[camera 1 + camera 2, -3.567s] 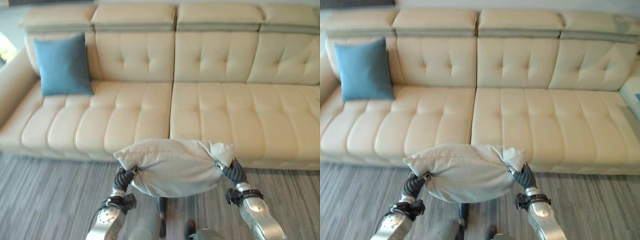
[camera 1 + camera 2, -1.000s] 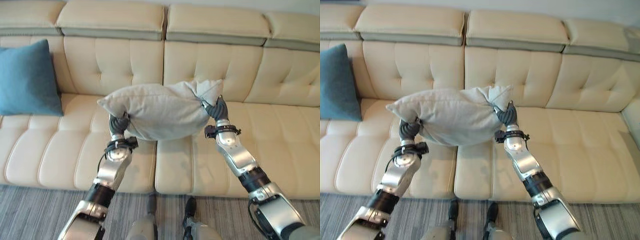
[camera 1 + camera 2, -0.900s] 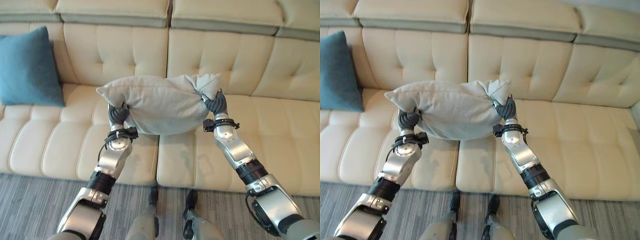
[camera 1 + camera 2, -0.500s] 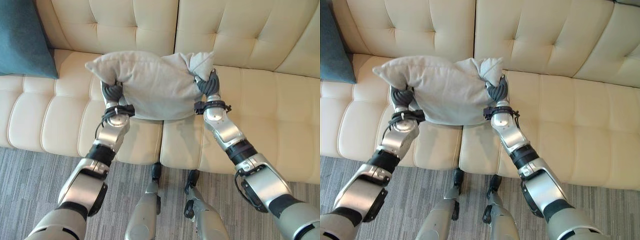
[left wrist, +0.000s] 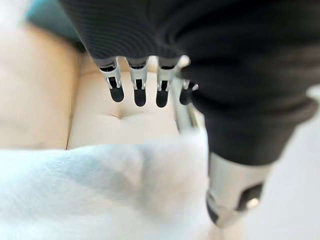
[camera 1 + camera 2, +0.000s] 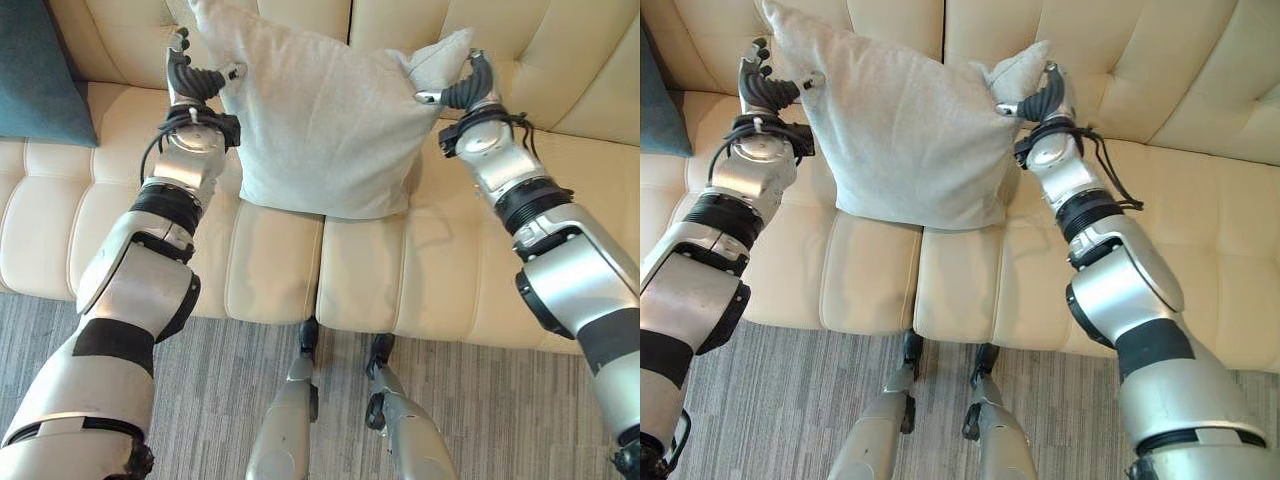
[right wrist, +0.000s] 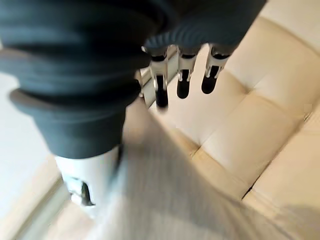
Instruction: Pick up all the scattered cushions and arrange them neatly on the sofa.
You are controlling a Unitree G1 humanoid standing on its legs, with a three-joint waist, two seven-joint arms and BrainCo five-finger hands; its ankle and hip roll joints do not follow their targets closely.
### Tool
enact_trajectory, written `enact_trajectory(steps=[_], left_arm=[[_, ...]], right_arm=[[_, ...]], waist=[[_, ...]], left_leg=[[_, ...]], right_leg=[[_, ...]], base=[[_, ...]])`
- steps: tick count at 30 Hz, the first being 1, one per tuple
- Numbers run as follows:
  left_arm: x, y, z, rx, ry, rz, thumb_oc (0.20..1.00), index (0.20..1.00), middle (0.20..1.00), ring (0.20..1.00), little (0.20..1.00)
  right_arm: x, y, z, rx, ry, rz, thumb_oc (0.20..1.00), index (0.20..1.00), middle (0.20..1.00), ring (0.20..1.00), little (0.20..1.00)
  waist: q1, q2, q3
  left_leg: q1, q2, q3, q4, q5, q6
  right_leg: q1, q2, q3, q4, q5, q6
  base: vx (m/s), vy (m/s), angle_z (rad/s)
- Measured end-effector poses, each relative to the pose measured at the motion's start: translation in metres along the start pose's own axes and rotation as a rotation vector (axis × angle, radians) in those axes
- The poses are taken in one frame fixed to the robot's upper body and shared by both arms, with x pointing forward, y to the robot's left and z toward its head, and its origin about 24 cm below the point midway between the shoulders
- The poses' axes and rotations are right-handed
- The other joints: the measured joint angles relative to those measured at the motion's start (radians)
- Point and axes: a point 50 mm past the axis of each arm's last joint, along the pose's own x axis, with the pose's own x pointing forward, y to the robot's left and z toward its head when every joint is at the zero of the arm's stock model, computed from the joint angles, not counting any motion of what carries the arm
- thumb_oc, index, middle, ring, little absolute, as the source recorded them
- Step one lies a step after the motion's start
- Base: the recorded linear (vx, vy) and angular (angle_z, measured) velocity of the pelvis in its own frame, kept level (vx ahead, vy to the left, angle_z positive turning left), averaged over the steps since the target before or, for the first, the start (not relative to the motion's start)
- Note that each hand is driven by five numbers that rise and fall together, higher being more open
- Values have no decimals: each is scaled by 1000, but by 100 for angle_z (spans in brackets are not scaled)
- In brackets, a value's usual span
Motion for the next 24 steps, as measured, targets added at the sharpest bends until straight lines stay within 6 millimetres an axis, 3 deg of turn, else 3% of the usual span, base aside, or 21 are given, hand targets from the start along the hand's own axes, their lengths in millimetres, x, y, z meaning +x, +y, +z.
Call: enact_trajectory(steps=[3,5,9,10,12,13,14,15,16,17,21,24], left_arm=[[0,21,-6,-183,34,47,1000,1000,1000,1000,1000],[-3,30,-13,-222,31,48,1000,1000,1000,1000,1000],[-16,71,-40,-109,16,49,1000,1000,1000,1000,1000],[-22,93,-54,28,24,67,1000,1000,1000,1000,1000],[-29,114,-68,118,55,99,1000,1000,1000,1000,1000],[-41,138,-82,255,66,109,1000,1000,1000,1000,1000],[-49,150,-92,308,89,116,1000,1000,1000,1000,1000],[-69,167,-105,369,109,107,1000,1000,1000,1000,1000],[-81,175,-111,396,113,94,1000,1000,1000,1000,1000],[-111,194,-139,442,206,96,1000,1000,1000,1000,1000],[-185,220,-204,442,488,113,1000,1000,1000,1000,1000],[-225,229,-230,405,627,131,1000,1000,1000,1000,1000]], right_arm=[[-5,-5,-6,283,34,-54,1000,1000,1000,1000,1000],[-11,-5,-16,351,28,-47,1000,1000,1000,1000,1000],[-26,-24,-68,294,71,-39,1000,1000,1000,1000,1000],[-34,-34,-94,262,120,-37,1000,1000,1000,1000,1000],[-45,-43,-120,234,182,-49,1000,1000,1000,1000,1000],[-60,-48,-145,227,224,-37,1000,1000,1000,1000,1000],[-69,-49,-156,216,245,-19,1000,1000,1000,1000,1000],[-92,-50,-176,217,272,19,1000,1000,1000,1000,1000],[-104,-48,-182,211,271,51,1000,1000,1000,1000,1000],[-130,-50,-205,153,328,110,1000,1000,1000,1000,1000],[-198,-62,-263,49,531,157,1000,1000,1000,1000,1000],[-241,-67,-296,40,701,124,1000,1000,1000,1000,1000]], waist=[[-4,-3,0],[-6,-4,0],[-12,-7,-2],[-12,-7,-2],[-12,-9,-3],[-10,-15,-9],[-10,-18,-11],[-13,-20,-12],[-13,-24,-14],[-8,-27,-23],[-16,-30,-92],[-23,-36,-123]], left_leg=[[51,1,16,-3,0,0],[83,3,19,-18,-1,0],[119,6,23,-42,0,-2],[134,5,25,-50,1,-3],[150,5,27,-54,-1,-6],[171,6,39,-70,-1,-11],[179,5,44,-70,-1,-11],[197,4,47,-70,-3,-11],[211,5,52,-71,-9,-10],[240,4,70,-71,-24,-11],[271,-3,77,-71,-36,0],[281,-6,87,-71,-39,-1]], right_leg=[[44,0,19,0,0,0],[66,3,23,0,-1,1],[88,8,27,0,-6,6],[97,9,28,0,-6,6],[111,8,30,-1,-7,7],[119,9,45,-1,-7,8],[124,9,52,-1,-7,8],[140,9,54,-1,-10,12],[151,6,60,-1,-13,16],[172,7,78,-1,-17,21],[199,-2,80,-3,-31,38],[206,-9,87,-6,-43,46]], base=[[17,4,-12],[22,-4,-13],[31,-20,-6],[33,-4,-4],[20,11,-6],[24,33,-17],[37,52,-20],[37,52,-13],[35,55,-27],[47,57,-29],[12,51,-9],[-36,102,-6]])
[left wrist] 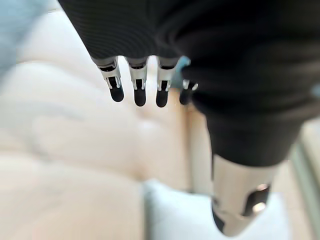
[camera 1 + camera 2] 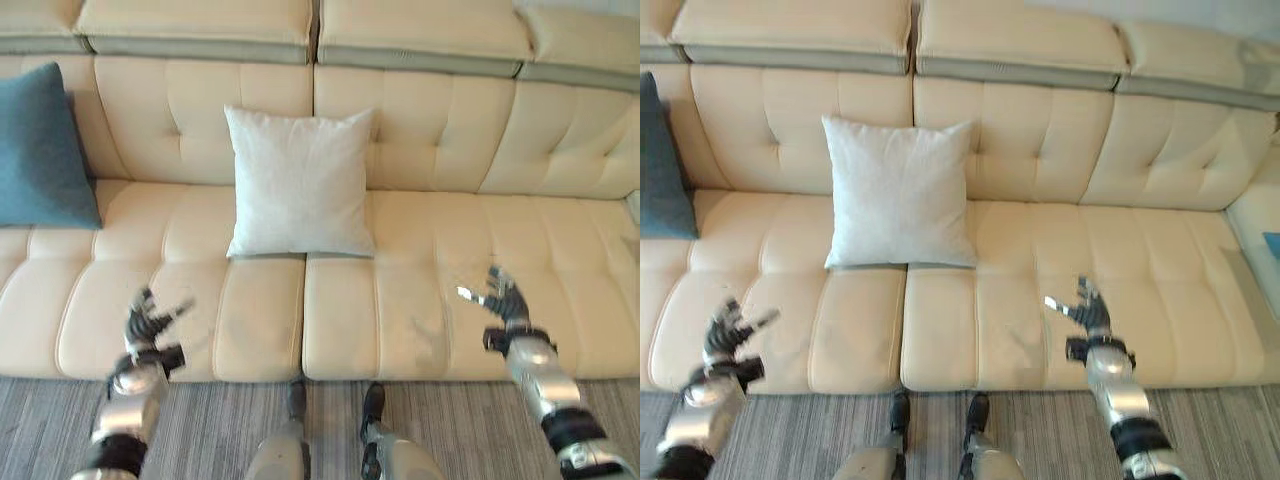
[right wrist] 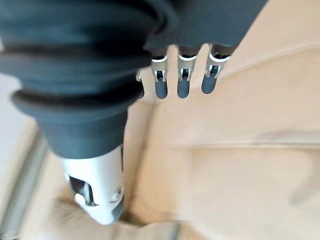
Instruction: Pick up all the scattered cushions and arrange them neatly on the sofa.
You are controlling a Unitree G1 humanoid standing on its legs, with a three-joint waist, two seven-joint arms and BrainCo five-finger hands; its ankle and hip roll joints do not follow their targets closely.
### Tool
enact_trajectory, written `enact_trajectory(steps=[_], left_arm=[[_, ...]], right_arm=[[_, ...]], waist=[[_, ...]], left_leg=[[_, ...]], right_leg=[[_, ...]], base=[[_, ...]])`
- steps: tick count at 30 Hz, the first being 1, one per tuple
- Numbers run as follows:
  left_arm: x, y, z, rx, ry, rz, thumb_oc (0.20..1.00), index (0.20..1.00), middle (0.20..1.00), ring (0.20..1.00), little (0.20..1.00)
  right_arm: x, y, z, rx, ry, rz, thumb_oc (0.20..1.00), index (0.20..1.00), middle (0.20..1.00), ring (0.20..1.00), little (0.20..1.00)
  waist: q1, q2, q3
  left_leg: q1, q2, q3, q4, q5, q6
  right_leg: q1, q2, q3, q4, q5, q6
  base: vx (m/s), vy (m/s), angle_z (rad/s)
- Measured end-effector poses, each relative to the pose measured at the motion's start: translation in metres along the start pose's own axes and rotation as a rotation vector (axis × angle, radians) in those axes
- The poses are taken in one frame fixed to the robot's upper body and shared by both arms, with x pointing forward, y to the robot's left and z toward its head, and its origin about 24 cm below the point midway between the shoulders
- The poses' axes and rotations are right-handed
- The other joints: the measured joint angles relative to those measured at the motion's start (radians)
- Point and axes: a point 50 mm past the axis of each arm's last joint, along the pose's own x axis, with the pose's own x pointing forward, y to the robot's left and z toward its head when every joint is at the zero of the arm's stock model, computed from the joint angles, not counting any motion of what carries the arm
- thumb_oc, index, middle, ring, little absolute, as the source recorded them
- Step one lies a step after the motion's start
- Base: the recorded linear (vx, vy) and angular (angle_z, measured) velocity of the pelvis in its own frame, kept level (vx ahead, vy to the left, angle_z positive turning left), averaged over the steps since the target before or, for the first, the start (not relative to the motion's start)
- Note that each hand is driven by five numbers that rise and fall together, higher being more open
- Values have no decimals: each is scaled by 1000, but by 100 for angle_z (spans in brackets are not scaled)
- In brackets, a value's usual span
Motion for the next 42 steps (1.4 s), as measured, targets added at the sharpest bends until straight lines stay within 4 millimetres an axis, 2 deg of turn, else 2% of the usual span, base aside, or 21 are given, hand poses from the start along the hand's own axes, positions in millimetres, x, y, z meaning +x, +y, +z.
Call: enact_trajectory(steps=[5,7,10,11,12,13,14,15,17,22,23,24,25,26,28,31,32,36,40,41,42], left_arm=[[-44,-10,-86,3,313,-62,1000,1000,1000,1000,1000],[-60,3,-119,50,453,-45,1000,1000,1000,1000,1000],[-72,5,-144,137,587,-46,1000,1000,1000,1000,1000],[-72,4,-144,138,590,-49,1000,1000,1000,1000,1000],[-70,0,-148,150,619,-44,1000,1000,1000,1000,1000],[-66,-4,-146,175,625,-59,1000,1000,1000,1000,1000],[-64,-3,-145,180,619,-58,1000,1000,1000,1000,1000],[-65,-11,-147,159,633,-65,1000,1000,1000,1000,1000],[-68,-18,-148,160,638,-97,1000,1000,1000,1000,1000],[-78,-17,-157,258,660,-153,1000,1000,1000,1000,1000],[-78,-19,-157,259,660,-160,1000,1000,1000,1000,1000],[-71,-25,-149,310,612,-204,1000,1000,1000,1000,1000],[-62,-29,-141,305,575,-211,1000,1000,1000,1000,1000],[-61,-29,-140,330,578,-216,1000,1000,1000,1000,1000],[-60,-30,-139,342,574,-229,1000,1000,1000,1000,1000],[-63,-30,-142,340,583,-234,1000,1000,1000,1000,1000],[-62,-35,-140,333,572,-246,1000,1000,1000,1000,1000],[-56,-50,-131,323,532,-282,1000,1000,1000,1000,1000],[-60,-57,-132,381,519,-336,1000,1000,1000,1000,1000],[-62,-57,-134,382,524,-341,1000,1000,1000,1000,1000],[-69,-57,-140,382,548,-345,1000,1000,1000,1000,1000]], right_arm=[[-39,2,-93,-82,347,10,1000,1000,1000,1000,1000],[-61,-2,-133,-175,513,26,1000,1000,1000,1000,1000],[-80,-5,-161,-217,671,24,1000,1000,1000,1000,1000],[-81,-4,-162,-219,678,28,1000,1000,1000,1000,1000],[-80,-3,-164,-242,702,40,1000,1000,1000,1000,1000],[-74,2,-160,-240,691,52,1000,1000,1000,1000,1000],[-73,4,-159,-237,688,55,1000,1000,1000,1000,1000],[-70,0,-157,-246,689,43,1000,1000,1000,1000,1000],[-76,-4,-163,-254,714,38,1000,1000,1000,1000,1000],[-75,-19,-160,-281,697,24,1000,1000,1000,1000,1000],[-75,-24,-161,-290,700,16,1000,1000,1000,1000,1000],[-71,-37,-156,-310,688,-14,1000,1000,1000,1000,1000],[-70,-37,-155,-309,684,-15,1000,1000,1000,1000,1000],[-66,-34,-151,-308,665,-7,1000,1000,1000,1000,1000],[-60,-30,-144,-301,627,1,1000,1000,1000,1000,1000],[-59,-27,-143,-301,624,9,1000,1000,1000,1000,1000],[-61,-27,-145,-301,631,11,1000,1000,1000,1000,1000],[-56,-24,-141,-302,618,15,1000,1000,1000,1000,1000],[-53,-16,-138,-283,599,27,1000,1000,1000,1000,1000],[-51,-13,-137,-281,598,33,1000,1000,1000,1000,1000],[-47,-7,-134,-263,605,34,1000,1000,1000,1000,1000]], waist=[[-12,29,-73],[-14,34,-85],[-10,57,-99],[-11,64,-95],[-11,85,-94],[-11,83,-106],[-12,67,-112],[-12,90,-107],[-13,85,-111],[-14,142,-101],[-14,150,-97],[-22,168,-76],[-30,151,-58],[-23,119,-43],[-36,81,-35],[-44,97,-41],[-55,106,-47],[-70,118,-36],[-62,93,-26],[-56,99,-22],[-31,163,-15]], left_leg=[[24,-12,24,-6,-18,18],[37,-12,60,0,-18,18],[47,11,81,-7,-22,38],[46,17,81,-7,-21,39],[36,44,89,-7,0,66],[29,66,80,-5,4,49],[20,59,79,-1,10,40],[21,91,68,-5,31,42],[32,106,55,3,43,19],[-26,170,2,72,43,-67],[-28,178,-2,72,34,-59],[-119,184,-59,86,180,-161],[-128,177,-59,73,226,-189],[-117,128,-68,92,194,-191],[-69,59,-29,148,40,-115],[113,13,-36,141,-85,-33],[181,7,-54,66,-89,-29],[227,9,-49,-6,-99,-9],[224,-17,-43,-6,-152,8],[221,-8,-40,-4,-159,19],[207,49,31,-7,-137,50]], right_leg=[[9,-14,19,-1,-9,5],[0,-21,21,0,-6,10],[9,-20,-3,17,-36,51],[2,-22,-18,54,-40,48],[-16,-21,-6,197,-108,40],[-8,-10,9,289,-181,43],[11,-10,37,246,-198,18],[27,17,38,269,-238,11],[48,45,46,252,-240,-14],[25,118,51,247,-238,-95],[19,133,45,255,-237,-97],[-90,128,13,361,-260,-132],[-107,115,10,368,-265,-148],[-113,80,2,344,-227,-204],[-85,53,17,251,-184,-197],[0,87,38,96,-103,-146],[17,108,55,61,-64,-115],[20,146,95,5,9,-104],[-6,147,132,-1,3,-101],[-18,151,123,-1,-34,-67],[-57,187,84,123,-79,-80]], base=[[-65,41,-17],[-166,-30,-42],[-93,-51,-29],[-99,-72,-8],[-143,-199,-2],[-106,-204,-3],[-232,-364,6],[-306,-383,15],[-253,-300,13],[-324,-259,-10],[-477,-239,40],[-408,-201,35],[-336,-185,27],[-185,-121,0],[-115,-71,3],[-60,-11,7],[-58,18,38],[-65,53,27],[-82,129,-21],[-96,141,-97],[-97,129,-86]])
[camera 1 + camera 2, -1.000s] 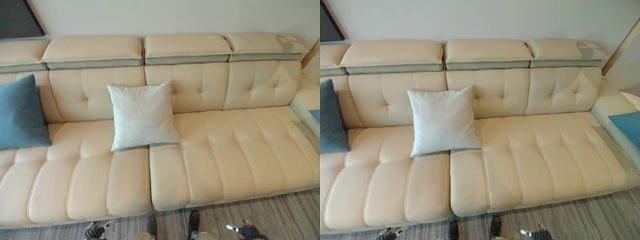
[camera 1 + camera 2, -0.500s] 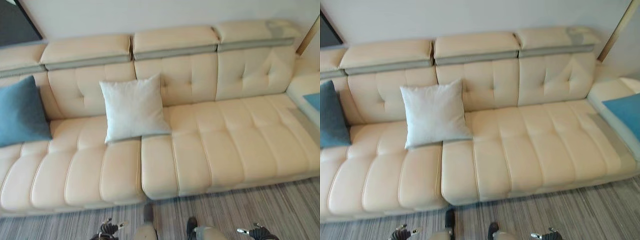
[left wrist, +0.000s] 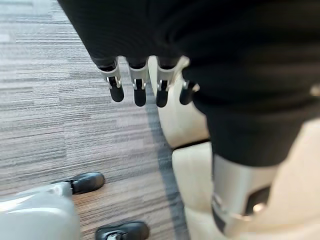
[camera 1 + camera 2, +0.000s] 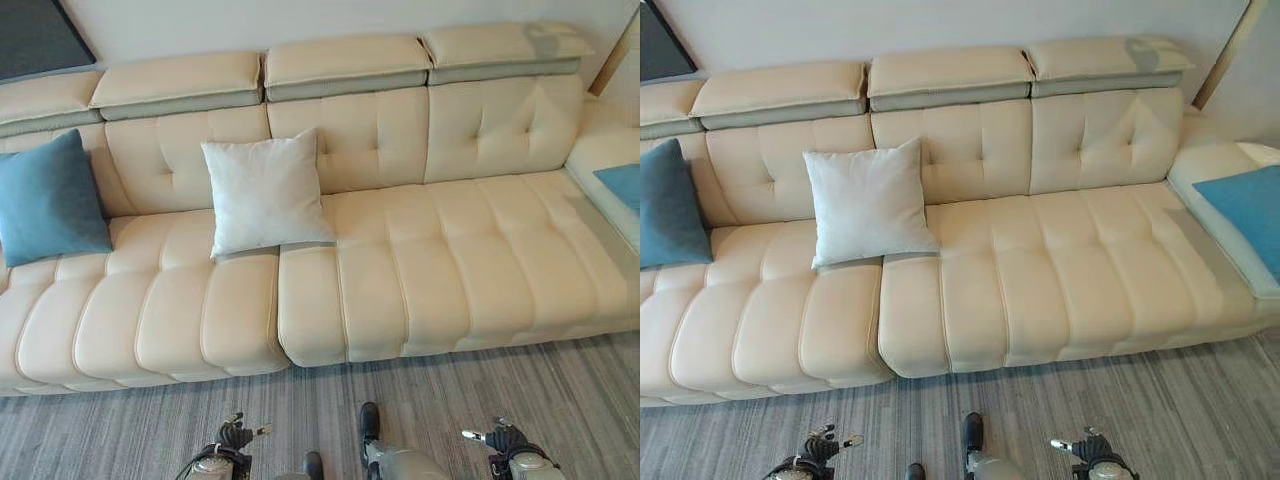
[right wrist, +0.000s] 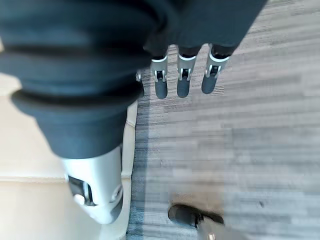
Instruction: Pick up all the scattered cushions and arrange them neatly on the sofa.
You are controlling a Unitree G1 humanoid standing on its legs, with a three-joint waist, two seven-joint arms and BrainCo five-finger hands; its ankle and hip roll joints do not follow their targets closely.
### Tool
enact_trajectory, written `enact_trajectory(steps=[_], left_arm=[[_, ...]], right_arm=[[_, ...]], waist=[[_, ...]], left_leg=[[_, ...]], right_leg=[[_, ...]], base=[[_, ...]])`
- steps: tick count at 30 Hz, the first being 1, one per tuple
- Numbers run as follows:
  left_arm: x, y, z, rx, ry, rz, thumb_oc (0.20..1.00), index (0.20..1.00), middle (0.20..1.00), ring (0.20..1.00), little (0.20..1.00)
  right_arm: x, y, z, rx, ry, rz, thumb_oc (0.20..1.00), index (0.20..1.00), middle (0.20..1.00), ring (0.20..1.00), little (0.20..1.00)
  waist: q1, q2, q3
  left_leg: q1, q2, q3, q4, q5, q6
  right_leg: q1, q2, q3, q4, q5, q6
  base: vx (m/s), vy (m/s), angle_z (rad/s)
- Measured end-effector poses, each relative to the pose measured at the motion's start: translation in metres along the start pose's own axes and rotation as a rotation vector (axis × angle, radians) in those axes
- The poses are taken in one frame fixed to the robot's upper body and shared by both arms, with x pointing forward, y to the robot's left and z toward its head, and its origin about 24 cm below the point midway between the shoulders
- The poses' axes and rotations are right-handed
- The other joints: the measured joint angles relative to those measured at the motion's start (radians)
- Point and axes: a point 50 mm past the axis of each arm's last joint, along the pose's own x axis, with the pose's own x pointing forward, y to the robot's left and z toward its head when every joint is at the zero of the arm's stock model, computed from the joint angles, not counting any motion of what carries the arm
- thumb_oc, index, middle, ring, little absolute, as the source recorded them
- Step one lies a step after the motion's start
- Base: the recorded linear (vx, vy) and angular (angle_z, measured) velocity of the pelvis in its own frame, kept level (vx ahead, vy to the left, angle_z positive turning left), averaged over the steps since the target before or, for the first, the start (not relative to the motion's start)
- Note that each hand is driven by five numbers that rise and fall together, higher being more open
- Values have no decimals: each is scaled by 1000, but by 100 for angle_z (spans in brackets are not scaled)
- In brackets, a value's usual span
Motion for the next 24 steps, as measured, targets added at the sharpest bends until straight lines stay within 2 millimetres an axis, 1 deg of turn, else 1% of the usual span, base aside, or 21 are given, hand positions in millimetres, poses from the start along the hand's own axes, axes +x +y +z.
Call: enact_trajectory(steps=[1,2,3,5,6,7,8,9,10,11,13,14,15,16,17,19,20,21,22,23,24], left_arm=[[0,0,0,0,0,0,1000,1000,1000,1000,1000],[-3,2,-10,12,17,-4,1000,1000,1000,1000,1000],[-4,7,-14,19,31,8,1000,1000,1000,1000,1000],[-5,8,-23,27,67,11,1000,1000,1000,1000,1000],[-5,11,-22,29,66,17,1000,1000,1000,1000,1000],[-2,14,-10,33,37,27,1000,1000,1000,1000,1000],[1,16,1,31,6,32,1000,1000,1000,1000,1000],[2,17,6,25,-8,37,1000,1000,1000,1000,1000],[3,20,12,11,-24,51,1000,1000,1000,1000,1000],[4,21,17,-2,-38,57,1000,1000,1000,1000,1000],[4,23,17,-6,-41,65,1000,1000,1000,1000,1000],[1,27,3,-16,-4,77,1000,1000,1000,1000,1000],[2,24,7,-27,-13,73,1000,1000,1000,1000,1000],[2,18,5,-25,-10,56,1000,1000,1000,1000,1000],[2,17,4,-23,-8,50,1000,1000,1000,1000,1000],[4,8,15,-7,-26,29,1000,1000,1000,1000,1000],[7,3,32,21,-68,17,1000,1000,1000,1000,1000],[7,3,36,37,-81,15,1000,1000,1000,1000,1000],[9,1,46,53,-108,9,1000,1000,1000,1000,1000],[8,0,43,54,-100,5,1000,1000,1000,1000,1000],[9,-3,48,51,-112,0,1000,1000,1000,1000,1000]], right_arm=[[0,0,0,0,1,0,1000,1000,1000,1000,1000],[-4,1,-21,-7,50,6,1000,1000,1000,1000,1000],[-6,3,-29,-7,69,9,1000,1000,1000,1000,1000],[-5,-1,-29,18,69,-4,1000,1000,1000,1000,1000],[-4,0,-23,26,56,-4,1000,1000,1000,1000,1000],[-4,2,-18,28,40,2,1000,1000,1000,1000,1000],[-2,4,-14,32,42,1,1000,1000,1000,1000,1000],[-2,5,-16,34,49,0,1000,1000,1000,1000,1000],[-2,7,-12,38,35,5,1000,1000,1000,1000,1000],[-3,6,-14,38,38,0,1000,1000,1000,1000,1000],[-4,6,-21,36,52,-2,1000,1000,1000,1000,1000],[-5,5,-27,36,71,-6,1000,1000,1000,1000,1000],[-6,4,-32,32,81,-10,1000,1000,1000,1000,1000],[-6,-1,-33,43,86,-30,1000,1000,1000,1000,1000],[-6,-2,-34,44,91,-35,1000,1000,1000,1000,1000],[-9,-10,-44,77,110,-61,1000,1000,1000,1000,1000],[-11,-14,-55,88,138,-75,1000,1000,1000,1000,1000],[-11,-15,-55,93,140,-79,1000,1000,1000,1000,1000],[-11,-17,-55,112,139,-87,1000,1000,1000,1000,1000],[-10,-17,-52,122,130,-87,1000,1000,1000,1000,1000],[-12,-18,-59,126,151,-91,1000,1000,1000,1000,1000]], waist=[[0,1,0],[-9,-32,-31],[-17,-63,-45],[-32,-51,-42],[-33,-45,-44],[-61,-71,-26],[-53,-52,-22],[-51,-49,-17],[-41,-32,-9],[-40,-31,-9],[-48,-39,-10],[-36,-59,-25],[-53,-66,-29],[-57,-53,-34],[-54,-48,-36],[-87,-21,-41],[-105,-17,-47],[-97,-15,-47],[-124,-15,-47],[-125,-14,-48],[-145,-17,-51]], left_leg=[[0,1,1,0,0,0],[-1,-23,47,1,-1,-3],[2,-53,54,8,-4,-7],[0,-65,24,7,8,17],[-1,-54,47,4,9,6],[-11,-60,104,9,18,-5],[-18,-17,178,11,24,-2],[-18,3,233,12,25,-2],[-9,39,313,10,24,-2],[6,53,360,8,10,4],[37,60,419,3,-3,-16],[77,68,496,3,-17,-51],[89,69,491,11,-27,-72],[96,87,526,11,-27,-94],[97,90,517,11,-24,-91],[90,128,500,38,-20,-93],[89,152,492,72,-17,-93],[89,161,496,91,-17,-95],[84,184,491,149,-7,-103],[80,196,497,183,-6,-105],[86,209,490,229,16,-138]], right_leg=[[-1,0,-1,6,0,-1],[-46,-77,11,303,-152,16],[-21,-102,40,265,-185,14],[2,-43,142,129,-60,13],[11,-33,156,84,-41,21],[16,-18,178,4,21,69],[16,-44,53,-26,-35,69],[7,-59,-50,-12,-44,62],[-3,-113,-243,38,-53,63],[3,-166,-331,80,-59,74],[32,-236,-375,88,-79,98],[68,-281,-484,61,-47,101],[61,-260,-502,56,-32,92],[56,-257,-542,73,-44,49],[48,-244,-526,75,-48,34],[52,-190,-494,60,-65,5],[46,-162,-474,71,-84,-10],[47,-162,-468,74,-87,-16],[51,-151,-447,82,-110,-23],[65,-150,-441,71,-112,-24],[69,-138,-426,68,-127,-25]], base=[[-129,159,-111],[-137,145,-60],[-151,149,-92],[-152,87,-117],[-159,39,-149],[-99,6,-159],[-71,-25,-149],[-21,-35,-194],[-4,-61,-191],[37,-80,-187],[68,-134,-170],[128,-242,-189],[184,-343,-201],[180,-310,-77],[212,-354,-102],[223,-381,-56],[220,-399,-27],[268,-500,-47],[281,-496,-46],[299,-511,-42],[256,-414,-64]])
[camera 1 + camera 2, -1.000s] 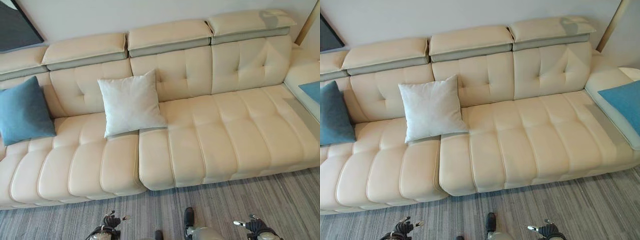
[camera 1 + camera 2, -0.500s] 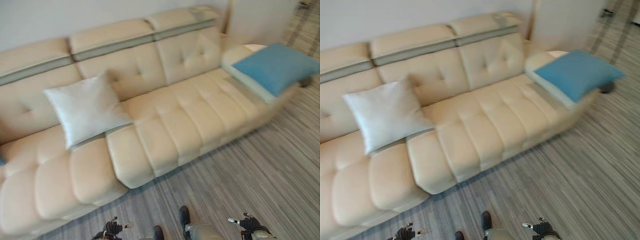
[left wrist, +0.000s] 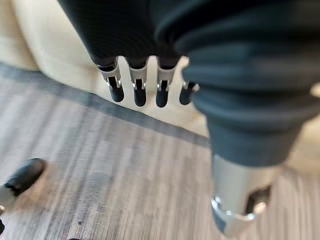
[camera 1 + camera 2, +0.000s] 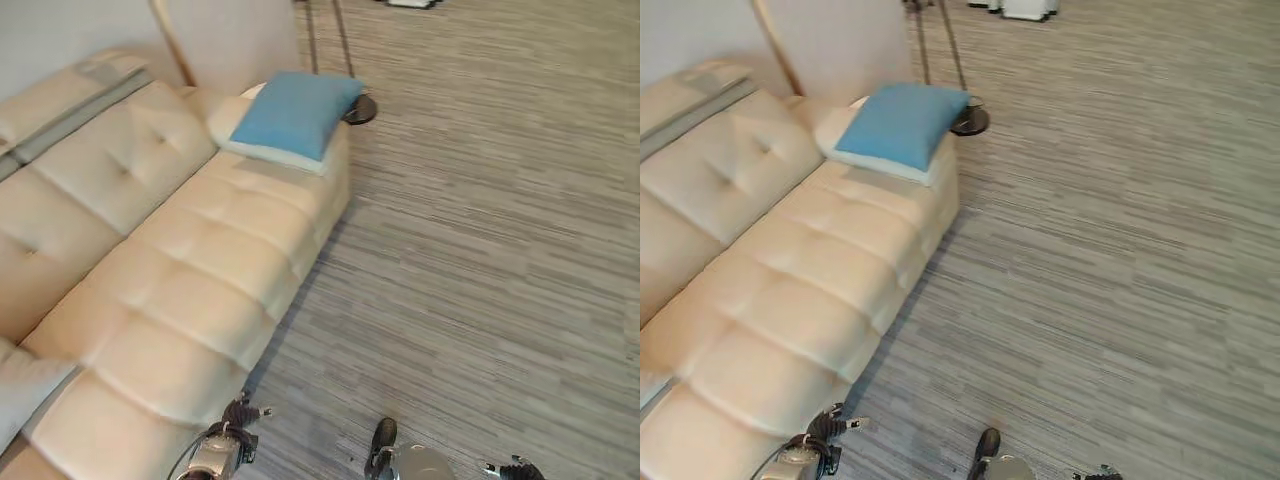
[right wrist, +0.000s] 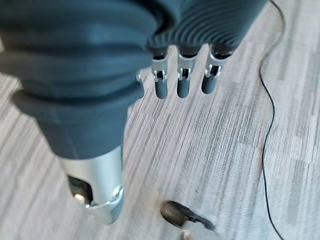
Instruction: Pick up all the scattered cushions and arrange them neatly on the sofa.
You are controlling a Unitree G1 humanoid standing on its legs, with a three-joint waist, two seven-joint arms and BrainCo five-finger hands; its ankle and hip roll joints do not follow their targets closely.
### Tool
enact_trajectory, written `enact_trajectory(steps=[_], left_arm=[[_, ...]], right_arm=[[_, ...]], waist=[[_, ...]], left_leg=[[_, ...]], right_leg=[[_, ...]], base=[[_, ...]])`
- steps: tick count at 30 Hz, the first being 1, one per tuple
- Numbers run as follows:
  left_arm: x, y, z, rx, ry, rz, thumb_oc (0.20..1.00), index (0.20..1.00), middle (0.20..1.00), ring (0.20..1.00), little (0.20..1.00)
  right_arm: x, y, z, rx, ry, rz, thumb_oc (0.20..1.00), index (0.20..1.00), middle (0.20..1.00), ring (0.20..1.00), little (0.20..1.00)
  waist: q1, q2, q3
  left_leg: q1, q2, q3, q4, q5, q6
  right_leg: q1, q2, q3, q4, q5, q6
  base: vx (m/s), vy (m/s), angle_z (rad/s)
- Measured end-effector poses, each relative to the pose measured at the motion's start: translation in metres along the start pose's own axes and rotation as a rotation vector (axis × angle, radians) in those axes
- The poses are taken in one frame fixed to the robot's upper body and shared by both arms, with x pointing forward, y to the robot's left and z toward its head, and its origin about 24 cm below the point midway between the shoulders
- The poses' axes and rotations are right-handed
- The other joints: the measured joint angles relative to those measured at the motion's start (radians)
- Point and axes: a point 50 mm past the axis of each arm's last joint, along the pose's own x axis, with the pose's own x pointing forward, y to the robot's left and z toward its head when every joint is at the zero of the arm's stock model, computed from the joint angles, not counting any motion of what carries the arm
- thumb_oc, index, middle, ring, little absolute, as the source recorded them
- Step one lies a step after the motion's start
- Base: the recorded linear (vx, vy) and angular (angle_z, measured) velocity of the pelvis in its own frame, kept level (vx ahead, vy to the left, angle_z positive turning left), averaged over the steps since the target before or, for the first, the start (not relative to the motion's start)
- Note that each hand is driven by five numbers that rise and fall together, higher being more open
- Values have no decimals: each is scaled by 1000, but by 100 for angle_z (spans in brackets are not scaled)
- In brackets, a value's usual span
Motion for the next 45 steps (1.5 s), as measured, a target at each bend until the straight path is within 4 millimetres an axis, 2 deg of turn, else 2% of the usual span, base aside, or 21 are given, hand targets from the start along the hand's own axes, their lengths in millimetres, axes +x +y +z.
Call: enact_trajectory(steps=[3,5,6,7,8,10,12,13,16,17,22,24,26,27,29,32,33,36,38,40,45], left_arm=[[-3,-4,-10,-1,21,-9,1000,1000,1000,1000,1000],[-5,-8,-10,-5,8,-22,1000,1000,1000,1000,1000],[-7,-6,-14,-25,8,-11,1000,1000,1000,1000,1000],[-9,-6,-17,-26,-1,-8,1000,1000,1000,1000,1000],[-10,-5,-18,-34,-4,-7,1000,1000,1000,1000,1000],[-10,-1,-26,-33,36,6,1000,1000,1000,1000,1000],[-12,1,-38,-34,76,13,1000,1000,1000,1000,1000],[-13,-3,-43,-53,106,11,1000,1000,1000,1000,1000],[-19,0,-65,-75,190,34,1000,1000,1000,1000,1000],[-20,3,-72,-87,224,53,1000,1000,1000,1000,1000],[-25,4,-86,-107,265,67,1000,1000,1000,1000,1000],[-23,5,-81,-104,257,69,1000,1000,1000,1000,1000],[-21,20,-77,-83,249,100,1000,1000,1000,1000,1000],[-19,22,-75,-70,242,101,1000,1000,1000,1000,1000],[-12,14,-54,-44,186,73,1000,1000,1000,1000,1000],[-4,7,-26,-51,102,52,1000,1000,1000,1000,1000],[-2,6,-20,-62,84,54,1000,1000,1000,1000,1000],[-4,24,-27,-87,103,113,1000,1000,1000,1000,1000],[-4,27,-28,-82,103,120,1000,1000,1000,1000,1000],[-7,26,-37,-81,126,115,1000,1000,1000,1000,1000],[-12,5,-51,-104,165,69,1000,1000,1000,1000,1000]], right_arm=[[0,5,5,-8,-8,12,1000,1000,1000,1000,1000],[1,2,9,-13,-16,3,1000,1000,1000,1000,1000],[2,6,19,-32,-46,16,1000,1000,1000,1000,1000],[2,8,27,-50,-66,25,1000,1000,1000,1000,1000],[3,10,33,-46,-74,28,1000,1000,1000,1000,1000],[2,14,26,-42,-55,38,1000,1000,1000,1000,1000],[2,16,22,-65,-45,44,1000,1000,1000,1000,1000],[4,9,28,-52,-49,23,1000,1000,1000,1000,1000],[5,7,40,-41,-78,17,1000,1000,1000,1000,1000],[5,8,42,-39,-81,19,1000,1000,1000,1000,1000],[5,9,33,-43,-47,24,1000,1000,1000,1000,1000],[3,13,19,-51,-13,44,1000,1000,1000,1000,1000],[-1,25,6,-46,0,84,1000,1000,1000,1000,1000],[-1,26,10,-40,-15,87,1000,1000,1000,1000,1000],[0,22,8,-34,-3,75,1000,1000,1000,1000,1000],[1,21,24,-32,-53,75,1000,1000,1000,1000,1000],[2,20,28,-30,-61,70,1000,1000,1000,1000,1000],[1,27,34,-23,-70,86,1000,1000,1000,1000,1000],[1,27,30,-22,-57,85,1000,1000,1000,1000,1000],[1,23,13,-12,-4,72,1000,1000,1000,1000,1000],[1,17,6,0,14,52,1000,1000,1000,1000,1000]], waist=[[29,-27,-13],[39,-20,-17],[50,-22,-16],[76,-44,-7],[125,-59,-1],[116,-58,9],[127,-59,13],[139,-48,35],[167,-14,43],[168,-15,43],[182,-29,12],[180,-36,-3],[172,-96,-30],[164,-118,-30],[159,-117,-16],[160,-37,36],[169,12,52],[182,-9,62],[173,-28,65],[162,-54,49],[164,-26,18]], left_leg=[[-99,71,-80,325,9,-47],[-168,11,-239,378,-2,-38],[-225,-65,-348,376,-39,-53],[-257,-210,-553,302,-95,-14],[-286,-280,-627,239,-111,23],[-472,-281,-621,212,-74,55],[-469,-329,-732,-107,-9,20],[-470,-349,-781,-235,46,14],[-483,-331,-716,-235,79,22],[-469,-340,-666,-235,107,58],[-334,-360,-602,-235,167,178],[-276,-340,-595,-233,158,198],[-216,-377,-591,-232,104,251],[-197,-398,-588,-231,115,238],[-130,-429,-610,-231,81,282],[-56,-394,-619,-231,47,280],[-30,-358,-617,-231,-8,246],[26,-362,-596,-231,-56,178],[52,-365,-599,-231,-57,175],[94,-359,-613,-231,-95,127],[106,-309,-636,-117,-113,96]], right_leg=[[46,25,117,-35,-1,-50],[69,50,183,-64,37,-102],[90,68,253,-91,43,-108],[100,62,332,-110,47,-110],[110,62,388,-137,58,-96],[159,97,362,-191,57,-101],[188,107,390,-191,-4,-53],[200,118,400,-188,9,-76],[245,159,461,-186,-20,-87],[275,156,477,-185,-25,-86],[380,128,516,-145,-113,30],[269,122,459,169,-159,95],[17,-2,389,716,-175,158],[-32,-58,380,822,-169,168],[-143,-154,380,921,-174,149],[-252,-164,354,772,-177,143],[-252,-133,290,528,-172,144],[-230,-55,287,61,-71,170],[-232,-40,279,7,-14,152],[-189,-11,286,-11,39,110],[-99,36,286,-62,127,31]], base=[[173,-255,-99],[236,-159,-110],[268,-130,-139],[194,-130,-200],[216,-110,-167],[479,-104,-50],[438,-33,-13],[509,28,-61],[523,73,-60],[593,139,-52],[576,171,-51],[416,189,-23],[404,247,-14],[252,141,25],[331,116,37],[481,-5,13],[413,-113,-17],[429,-148,-12],[398,-138,49],[613,-232,79],[345,-183,31]])
